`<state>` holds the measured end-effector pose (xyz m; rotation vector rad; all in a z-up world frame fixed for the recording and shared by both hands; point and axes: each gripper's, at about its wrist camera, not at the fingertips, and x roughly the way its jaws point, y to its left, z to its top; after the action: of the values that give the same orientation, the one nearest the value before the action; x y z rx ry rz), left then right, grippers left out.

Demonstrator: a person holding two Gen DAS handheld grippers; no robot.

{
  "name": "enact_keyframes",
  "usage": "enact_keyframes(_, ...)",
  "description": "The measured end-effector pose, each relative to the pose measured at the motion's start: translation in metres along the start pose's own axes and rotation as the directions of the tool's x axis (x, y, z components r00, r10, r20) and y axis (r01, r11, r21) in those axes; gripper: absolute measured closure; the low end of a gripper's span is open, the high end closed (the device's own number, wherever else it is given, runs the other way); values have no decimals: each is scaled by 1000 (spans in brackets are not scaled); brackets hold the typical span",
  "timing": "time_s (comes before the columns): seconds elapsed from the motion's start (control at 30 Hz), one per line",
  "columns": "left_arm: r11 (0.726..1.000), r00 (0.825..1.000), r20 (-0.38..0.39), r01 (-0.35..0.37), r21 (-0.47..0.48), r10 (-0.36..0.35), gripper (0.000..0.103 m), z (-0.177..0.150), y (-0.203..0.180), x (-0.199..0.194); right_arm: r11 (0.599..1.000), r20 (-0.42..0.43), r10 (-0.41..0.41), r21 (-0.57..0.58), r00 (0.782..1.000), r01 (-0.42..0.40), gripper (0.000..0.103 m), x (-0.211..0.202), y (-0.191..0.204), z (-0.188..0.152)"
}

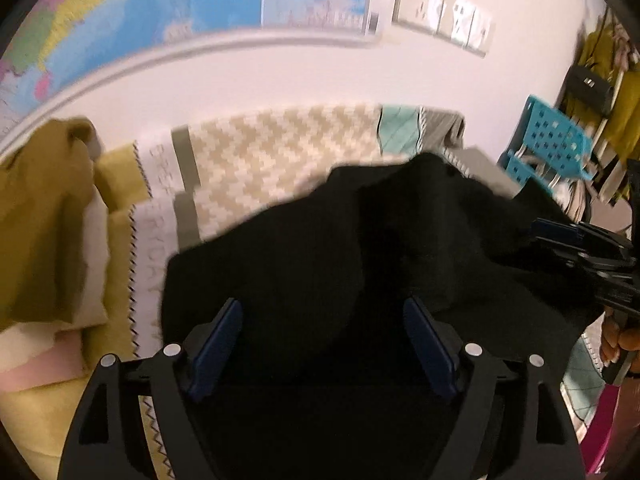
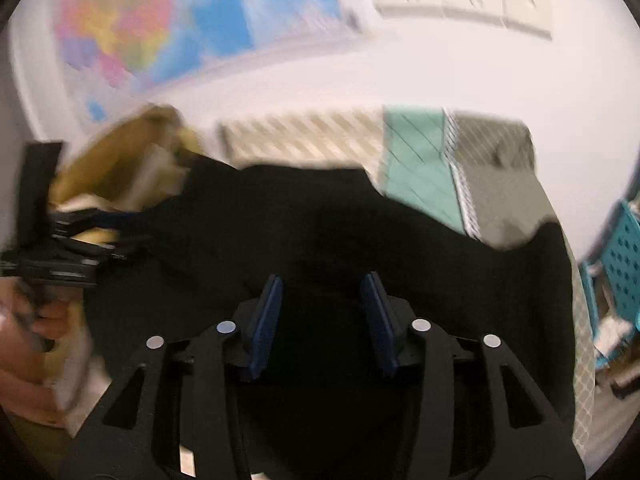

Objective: Fold large clothes

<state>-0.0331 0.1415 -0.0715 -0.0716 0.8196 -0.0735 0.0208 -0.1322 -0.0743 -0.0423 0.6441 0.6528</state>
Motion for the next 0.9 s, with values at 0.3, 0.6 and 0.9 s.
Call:
enact_keyframes(0.3,999,999,-7,-37,-36,37,23,-1,8,1,964,-71,227,-123,971,-234,62,48,83,49)
enact_keyframes(0.6,990,999,34,-25,-140,30,18,-26,45,-39,983,-147,165,-57,975,-175,42,86,83,50)
enact_keyframes(0.9,966,994,5,103,-235,-105,16,-84,68,-67,983,42,149,105,988,-152,23,-41,10,4)
